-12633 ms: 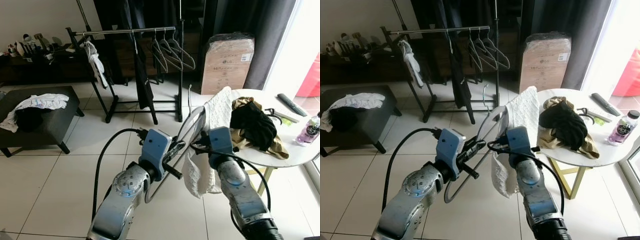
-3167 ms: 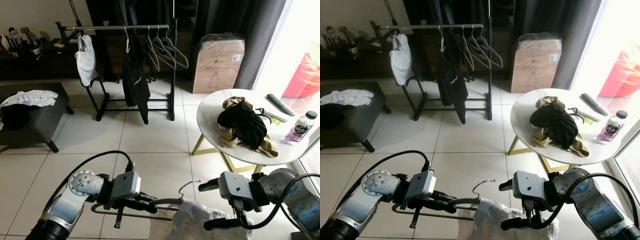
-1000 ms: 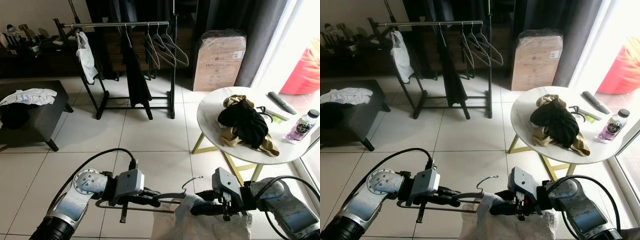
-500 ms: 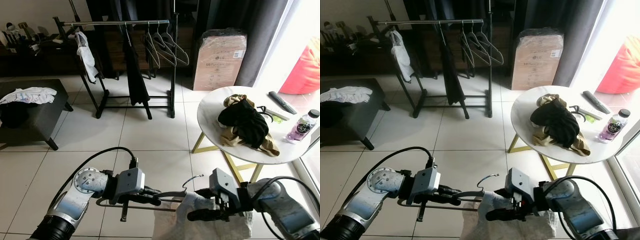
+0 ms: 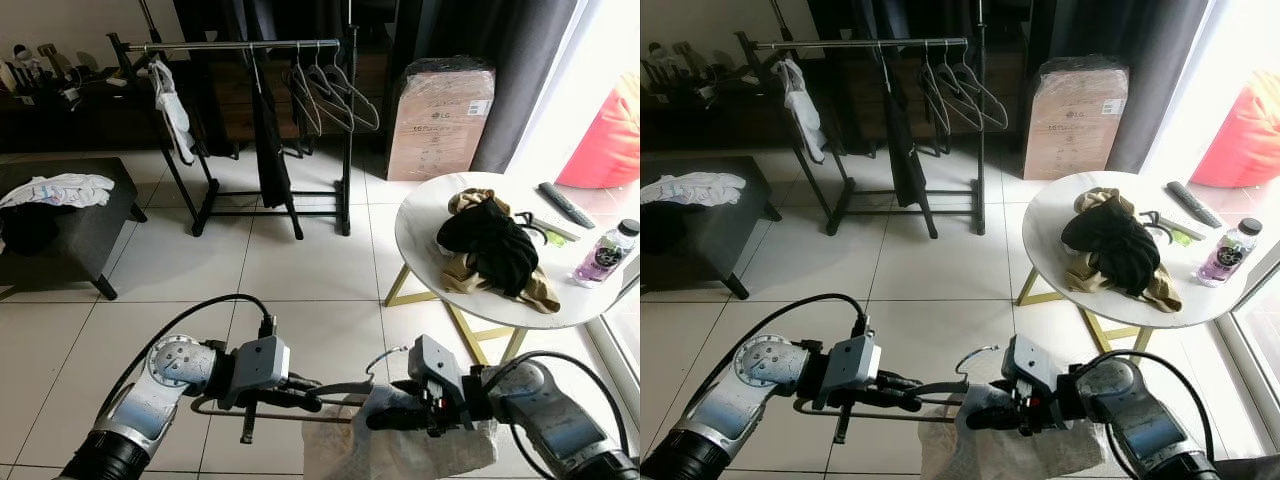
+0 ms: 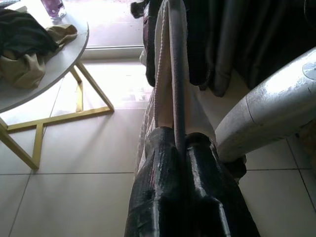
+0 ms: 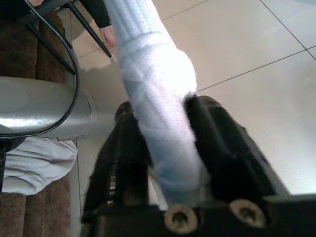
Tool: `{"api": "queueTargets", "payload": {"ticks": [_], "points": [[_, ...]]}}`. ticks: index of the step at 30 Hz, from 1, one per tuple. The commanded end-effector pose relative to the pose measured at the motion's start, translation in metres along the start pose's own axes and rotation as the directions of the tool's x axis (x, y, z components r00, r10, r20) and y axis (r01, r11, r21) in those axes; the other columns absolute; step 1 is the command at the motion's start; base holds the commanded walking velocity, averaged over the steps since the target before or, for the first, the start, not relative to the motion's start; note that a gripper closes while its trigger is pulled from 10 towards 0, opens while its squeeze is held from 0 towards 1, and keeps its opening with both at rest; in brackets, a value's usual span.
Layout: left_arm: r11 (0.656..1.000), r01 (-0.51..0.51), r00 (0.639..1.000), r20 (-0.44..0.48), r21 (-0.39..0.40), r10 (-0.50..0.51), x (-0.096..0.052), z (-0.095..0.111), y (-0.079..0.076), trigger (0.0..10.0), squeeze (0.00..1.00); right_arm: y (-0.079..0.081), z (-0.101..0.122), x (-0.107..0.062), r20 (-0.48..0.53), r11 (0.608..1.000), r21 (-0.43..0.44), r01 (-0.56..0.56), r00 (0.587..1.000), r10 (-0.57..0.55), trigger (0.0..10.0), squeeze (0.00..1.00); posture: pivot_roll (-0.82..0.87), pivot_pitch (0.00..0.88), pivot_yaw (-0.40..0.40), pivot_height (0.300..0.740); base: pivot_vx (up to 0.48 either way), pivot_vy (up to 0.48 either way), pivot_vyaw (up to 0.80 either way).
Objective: Hang hanger
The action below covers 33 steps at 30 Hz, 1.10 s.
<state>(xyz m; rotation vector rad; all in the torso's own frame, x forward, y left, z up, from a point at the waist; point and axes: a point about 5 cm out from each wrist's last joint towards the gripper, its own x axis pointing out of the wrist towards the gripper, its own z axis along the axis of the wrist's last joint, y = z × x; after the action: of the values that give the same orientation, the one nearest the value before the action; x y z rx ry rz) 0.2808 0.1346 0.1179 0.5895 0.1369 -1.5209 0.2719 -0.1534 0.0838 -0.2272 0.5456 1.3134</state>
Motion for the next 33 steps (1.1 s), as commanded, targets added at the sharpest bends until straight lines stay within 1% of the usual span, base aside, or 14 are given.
{"api": "queueTargets", "payload": {"ticks": [1, 10, 15, 17, 20, 23, 26, 30, 33], "points": [[0.999, -0.003, 1.0, 0.014, 0.044, 0.003, -0.001, 0.007, 0.003, 10.0, 0.0, 0.001, -0.005, -0.001, -0.012, 1.0, 0.004, -0.01, 1.0, 0.01, 0.0, 0.0, -0.11, 0.147, 0.013, 0.74, 0.0, 0.0, 0.0], [0.999, -0.003, 1.0, 0.014, 0.049, 0.003, 0.0, 0.007, 0.004, 10.0, 0.0, 0.003, -0.003, -0.001, 0.019, 1.0, 0.014, -0.027, 0.999, 0.027, 0.0, 0.0, -0.11, 0.147, 0.015, 0.74, 0.0, 0.0, 0.0], [0.999, -0.007, 1.0, 0.015, 0.049, 0.006, 0.0, 0.007, 0.004, 10.0, 0.0, 0.005, 0.002, -0.002, 0.067, 0.998, 0.019, -0.053, 0.996, 0.052, 0.0, 0.0, -0.11, 0.15, 0.014, 0.74, 0.0, 0.0, 0.0], [0.999, -0.01, 1.0, 0.017, 0.047, 0.009, -0.001, 0.007, 0.003, 10.0, 0.0, 0.005, 0.007, -0.003, 0.112, 0.998, 0.039, -0.058, 0.992, 0.054, 0.0, 0.0, -0.1, 0.15, 0.014, 0.74, 0.0, 0.0, 0.0], [0.999, -0.014, 1.0, 0.019, 0.048, 0.013, -0.001, 0.007, 0.004, 10.0, 0.0, 0.006, 0.009, -0.003, 0.136, 0.996, 0.051, -0.068, 0.989, 0.061, 0.0, 0.0, -0.1, 0.149, 0.014, 0.74, 0.0, 0.0, 0.0], [0.998, -0.033, 0.999, 0.028, 0.049, 0.032, -0.001, 0.009, 0.006, 10.0, 0.0, 0.008, 0.01, -0.004, 0.143, 0.995, 0.051, -0.088, 0.986, 0.08, 0.0, 0.0, -0.1, 0.149, 0.013, 0.74, 0.0, 0.0, 0.0], [0.998, -0.041, 0.999, 0.028, 0.042, 0.04, 0.0, 0.01, 0.007, 10.0, 0.0, 0.008, 0.011, -0.004, 0.149, 0.995, 0.054, -0.085, 0.986, 0.076, 0.0, 0.0, -0.1, 0.149, 0.013, 0.74, 0.0, 0.0, 0.0], [1.0, -0.015, 1.0, -0.005, 0.025, 0.015, -0.002, 0.008, 0.006, 10.0, 0.0, 0.003, 0.01, -0.003, 0.142, 0.997, 0.058, -0.044, 0.989, 0.035, 0.0, 0.0, -0.1, 0.156, 0.014, 0.74, 0.0, 0.0, 0.0], [1.0, -0.008, 1.0, -0.01, 0.013, 0.008, -0.004, 0.008, 0.006, 10.0, 0.0, 0.002, 0.011, -0.003, 0.141, 0.997, 0.061, -0.036, 0.99, 0.027, 0.0, 0.0, -0.1, 0.159, 0.015, 0.74, 0.0, 0.0, 0.0]]}}
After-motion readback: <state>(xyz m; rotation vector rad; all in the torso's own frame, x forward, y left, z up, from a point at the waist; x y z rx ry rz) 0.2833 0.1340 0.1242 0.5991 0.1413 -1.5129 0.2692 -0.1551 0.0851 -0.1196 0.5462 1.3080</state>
